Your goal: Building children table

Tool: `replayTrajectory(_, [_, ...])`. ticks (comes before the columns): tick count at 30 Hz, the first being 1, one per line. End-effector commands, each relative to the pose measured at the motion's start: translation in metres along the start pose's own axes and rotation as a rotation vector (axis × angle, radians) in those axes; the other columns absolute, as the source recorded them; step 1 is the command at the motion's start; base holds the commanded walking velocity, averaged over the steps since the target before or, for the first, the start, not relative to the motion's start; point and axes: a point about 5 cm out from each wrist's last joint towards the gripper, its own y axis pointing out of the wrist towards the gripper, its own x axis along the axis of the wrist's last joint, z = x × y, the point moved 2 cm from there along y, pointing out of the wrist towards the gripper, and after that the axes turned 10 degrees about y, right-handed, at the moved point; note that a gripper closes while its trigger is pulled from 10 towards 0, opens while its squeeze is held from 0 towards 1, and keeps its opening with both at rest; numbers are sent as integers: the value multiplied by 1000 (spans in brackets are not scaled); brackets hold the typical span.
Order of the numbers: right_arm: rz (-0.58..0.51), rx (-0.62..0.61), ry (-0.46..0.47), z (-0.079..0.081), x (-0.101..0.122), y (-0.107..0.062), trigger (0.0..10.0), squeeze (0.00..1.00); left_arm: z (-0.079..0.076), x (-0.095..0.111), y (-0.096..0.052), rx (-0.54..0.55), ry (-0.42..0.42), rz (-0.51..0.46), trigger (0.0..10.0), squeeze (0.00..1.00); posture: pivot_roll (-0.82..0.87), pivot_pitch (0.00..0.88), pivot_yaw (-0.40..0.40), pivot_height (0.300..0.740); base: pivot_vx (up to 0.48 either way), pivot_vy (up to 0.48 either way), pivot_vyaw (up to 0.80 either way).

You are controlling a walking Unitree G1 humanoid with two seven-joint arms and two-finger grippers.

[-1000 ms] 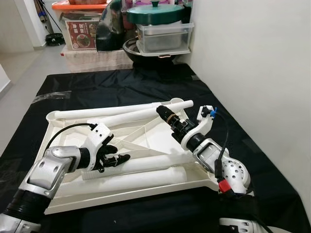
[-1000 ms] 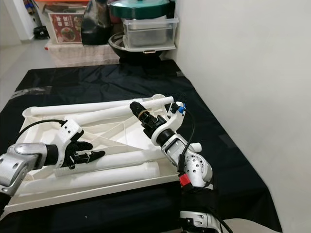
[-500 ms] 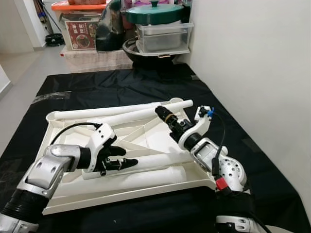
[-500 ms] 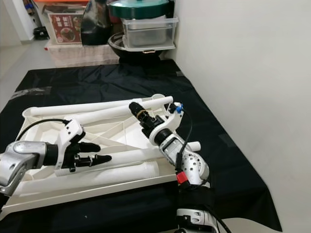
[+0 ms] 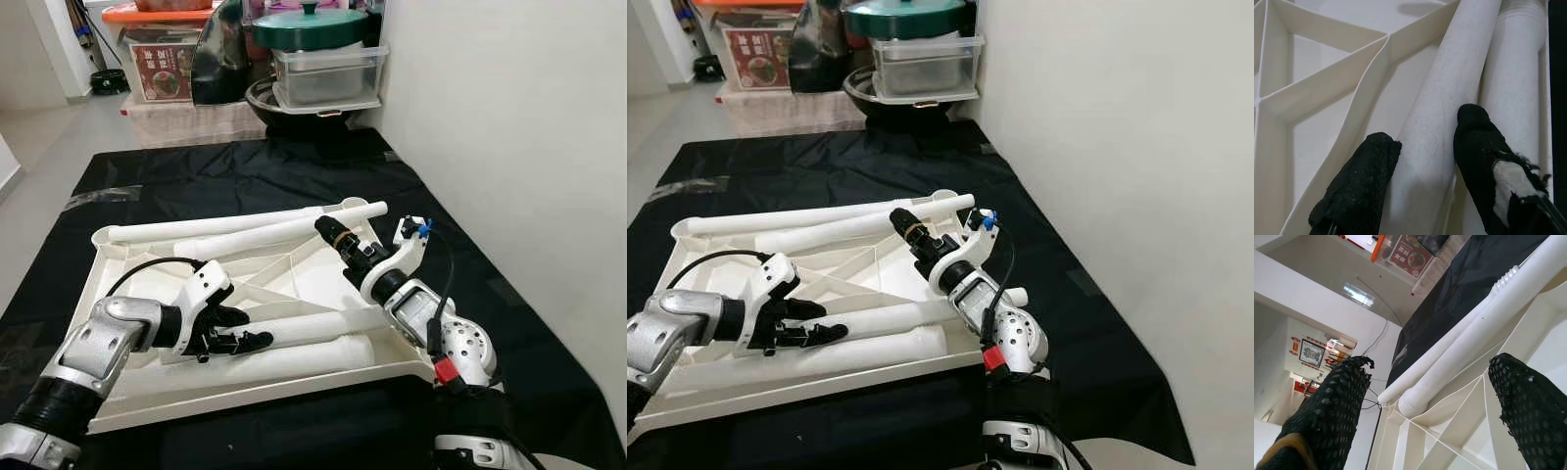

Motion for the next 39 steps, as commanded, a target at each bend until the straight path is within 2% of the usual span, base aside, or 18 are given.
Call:
replayTrajectory(1, [-1,-15,11,-2,-1,1,10000,0,-6,-15,3,-37,-35,56,10000,0,11,0,-4,740,0,0,0])
replayTrajectory(5, [-2,-25,17,-4,0,2,10000,0,-5,-19,4,-42,-54,63,9608,0,11,0,-4,740,0,0,0])
replayTrajectory(6, [-2,-30,19,-5,0,2,10000,0,-6,-22,4,-50,-58,71,7490,0,11,0,-3,740,0,0,0])
replayTrajectory(8, [-2,-30,19,-5,0,2,10000,0,-6,-22,4,-50,-58,71,7490,0,11,0,-3,740,0,0,0])
replayTrajectory(9, [-3,-36,23,-5,-1,2,10000,0,-6,-25,5,-60,-60,77,5098,0,9,0,-3,740,0,0,0])
replayTrajectory(11, [-4,-39,26,-6,-1,2,10000,0,-7,-25,6,-61,-64,76,6431,0,9,0,-2,740,0,0,0])
replayTrajectory(15, [-7,-46,32,-7,0,2,10000,0,-6,-26,6,-66,-68,74,3490,0,8,0,-2,740,0,0,0])
replayTrajectory(19, [-8,-48,33,-8,0,2,10000,0,-6,-26,6,-66,-68,73,3490,0,8,0,-2,740,0,0,0])
replayTrajectory(20, [-7,-53,29,-8,0,2,10000,0,10,-17,7,55,-28,23,0,0,8,0,-4,740,0,0,0])
replayTrajectory(22, [-7,-53,29,-8,0,2,10000,0,10,-17,7,55,-28,23,0,0,8,0,-4,740,0,0,0])
replayTrajectory(24, [-5,-56,24,-9,-1,3,10000,0,29,-6,3,193,-4,-28,0,561,7,0,-8,740,0,0,0])
replayTrajectory(26, [-4,-56,23,-9,-1,3,10000,0,34,-1,1,221,-1,-42,0,561,7,0,-7,740,0,0,0])
replayTrajectory(27, [-4,-56,21,-9,-1,3,10000,0,36,5,-2,235,4,-67,0,0,7,0,-7,740,0,0,0])
replayTrajectory(30, [-3,-57,20,-9,-1,3,10000,0,38,10,-4,249,16,-84,0,0,8,0,-9,740,0,0,0])
replayTrajectory(31, [-3,-57,18,-9,-1,3,10000,0,39,14,-5,263,27,-88,10000,0,10,0,-12,740,0,0,0])
replayTrajectory(34, [1,-58,17,-9,-2,4,10000,0,38,20,-6,257,35,-94,10000,90,10,0,-12,740,0,0,0])
replayTrajectory(35, [2,-58,17,-9,-2,4,10000,0,38,21,-6,248,36,-98,10000,1000,12,0,-16,740,0,0,0])
replayTrajectory(39, [4,-57,18,-8,-3,5,10000,0,33,22,-6,202,47,-95,10000,1000,12,0,-17,740,0,0,0])
